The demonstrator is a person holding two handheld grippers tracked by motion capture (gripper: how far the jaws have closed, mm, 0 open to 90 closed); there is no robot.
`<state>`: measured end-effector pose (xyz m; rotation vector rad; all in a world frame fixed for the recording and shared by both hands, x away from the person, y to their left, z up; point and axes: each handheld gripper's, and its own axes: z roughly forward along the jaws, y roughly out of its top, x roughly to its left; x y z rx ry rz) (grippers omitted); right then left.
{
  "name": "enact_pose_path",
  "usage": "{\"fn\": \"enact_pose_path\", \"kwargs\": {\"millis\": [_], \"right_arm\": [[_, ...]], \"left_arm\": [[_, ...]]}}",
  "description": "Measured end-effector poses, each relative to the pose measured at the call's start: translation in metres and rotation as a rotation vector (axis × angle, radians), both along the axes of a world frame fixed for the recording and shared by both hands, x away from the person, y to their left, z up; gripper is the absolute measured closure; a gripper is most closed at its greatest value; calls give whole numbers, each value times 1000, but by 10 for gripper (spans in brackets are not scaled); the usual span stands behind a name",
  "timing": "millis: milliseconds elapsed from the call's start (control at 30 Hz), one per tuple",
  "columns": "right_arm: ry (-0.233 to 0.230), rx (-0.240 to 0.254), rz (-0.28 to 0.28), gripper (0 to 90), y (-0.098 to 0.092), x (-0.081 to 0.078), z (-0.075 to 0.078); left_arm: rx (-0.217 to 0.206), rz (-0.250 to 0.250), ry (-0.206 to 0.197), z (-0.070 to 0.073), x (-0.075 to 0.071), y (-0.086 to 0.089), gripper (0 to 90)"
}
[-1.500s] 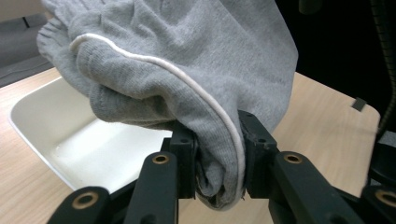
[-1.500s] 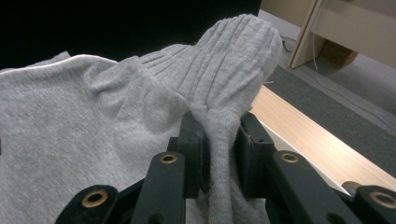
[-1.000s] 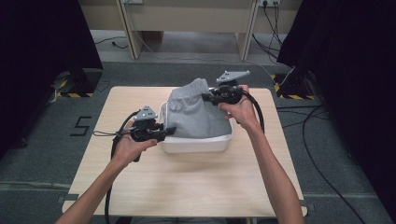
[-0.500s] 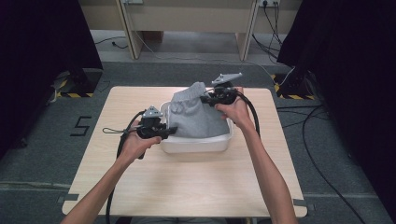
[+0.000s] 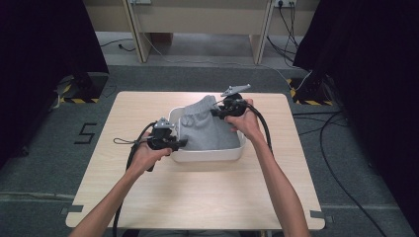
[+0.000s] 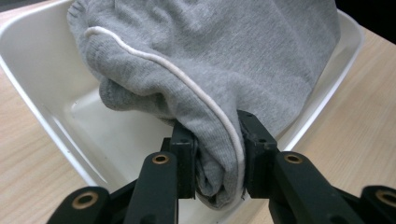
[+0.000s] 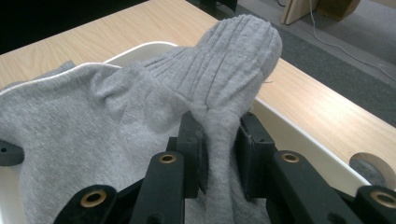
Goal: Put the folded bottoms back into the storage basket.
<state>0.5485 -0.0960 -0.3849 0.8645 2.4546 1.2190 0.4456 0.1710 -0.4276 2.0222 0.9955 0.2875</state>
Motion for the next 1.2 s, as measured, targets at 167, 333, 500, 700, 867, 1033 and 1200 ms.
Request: {"fn": "enact_pose_path", "kwargs": {"millis": [167,333,500,700,867,1033,1200], "right_arm": [[21,-2,-10,740,-1,4,-9],[49,-4,-22,737,-3,6,-19],[76,-7,-31,733,-3,7,-26],[94,-28,-36,724,-1,8,-32],[113,-56,-44,688,1,9,-37],[103,-95,-58,603,4,9,-37],[90,-79,-91,519,0,8,-30]], "left_arm": [[15,1,18,-6,4,-2,699],[28,-2,35,-10,7,-2,696],[46,0,50,-13,8,-4,691],[61,5,82,-18,11,-4,670],[68,13,92,-19,12,-4,643],[42,26,97,-18,12,-2,571],[33,52,77,-11,8,-2,405]]}}
